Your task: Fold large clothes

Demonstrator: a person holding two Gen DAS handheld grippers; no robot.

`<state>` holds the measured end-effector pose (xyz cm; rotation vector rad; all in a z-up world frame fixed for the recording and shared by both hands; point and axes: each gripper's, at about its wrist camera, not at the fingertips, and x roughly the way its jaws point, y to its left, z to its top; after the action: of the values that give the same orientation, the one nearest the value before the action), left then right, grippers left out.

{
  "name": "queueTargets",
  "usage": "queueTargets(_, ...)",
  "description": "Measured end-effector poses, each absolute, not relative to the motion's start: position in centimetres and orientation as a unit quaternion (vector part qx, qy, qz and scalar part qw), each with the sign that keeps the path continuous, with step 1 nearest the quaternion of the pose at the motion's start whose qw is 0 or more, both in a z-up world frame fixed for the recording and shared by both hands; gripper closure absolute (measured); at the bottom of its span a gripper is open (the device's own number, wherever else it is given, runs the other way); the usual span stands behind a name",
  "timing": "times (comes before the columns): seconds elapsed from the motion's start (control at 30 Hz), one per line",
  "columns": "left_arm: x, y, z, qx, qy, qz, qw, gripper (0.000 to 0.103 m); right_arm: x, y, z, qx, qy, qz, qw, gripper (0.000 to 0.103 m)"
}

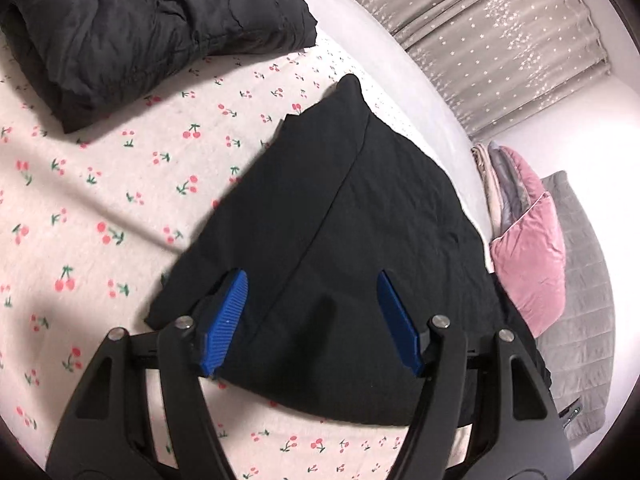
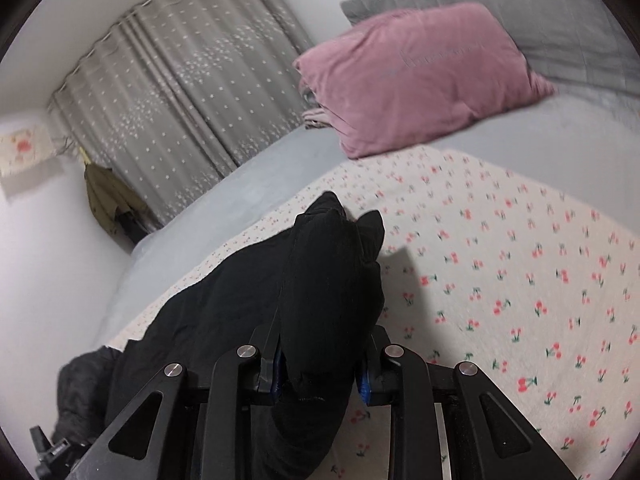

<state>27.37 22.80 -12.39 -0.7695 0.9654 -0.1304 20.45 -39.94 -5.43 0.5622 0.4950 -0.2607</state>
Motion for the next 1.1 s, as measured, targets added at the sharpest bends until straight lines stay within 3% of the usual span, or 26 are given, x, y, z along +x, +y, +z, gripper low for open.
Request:
queueTargets(0.2,27.5,24.9,-12.6,-0.425,0.448,-0.083,0.782,0.034,22.6,-35.2,-0.6,0.194,0.228,-0.149,0.942,0.078)
queueTargets(0.47,26.6,28.6,-9.6,-0.457,0.385,-0.097,0.796,0.035,22.7,-15.4,6.7,-0.09,0.116,-0.078,0.986,0.079)
queueTargets(0.6,26.1,30.5,-8.7,-0.46,0.359,-0.101,0.806,0.035,20.9,-4.9,4.2,-0.228,0.071,-0.004,0.971,0.079)
queueTargets(0.73,26.1,32.0,-9.1,-0.473,0.356,-0.088,0.801,0.035,20.8,3.8,-3.0,-0.339,0.09,0.088,0.932,0.079)
queueTargets(0.93,26.8,32.1,-10.2,-0.474,0.372,-0.084,0.794,0.035,22.6,8.4,-13.4,-0.38,0.192,0.147,0.893,0.077)
queueTargets(1.07,27.2,31.1,-10.2,-0.46,0.387,-0.107,0.792,0.035,22.7,7.8,-12.9,-0.352,0.201,0.16,0.9,0.067)
queueTargets(1.1,27.3,31.1,-10.1,-0.455,0.388,-0.108,0.794,0.035,22.9,7.5,-12.3,-0.344,0.213,0.174,0.897,0.06)
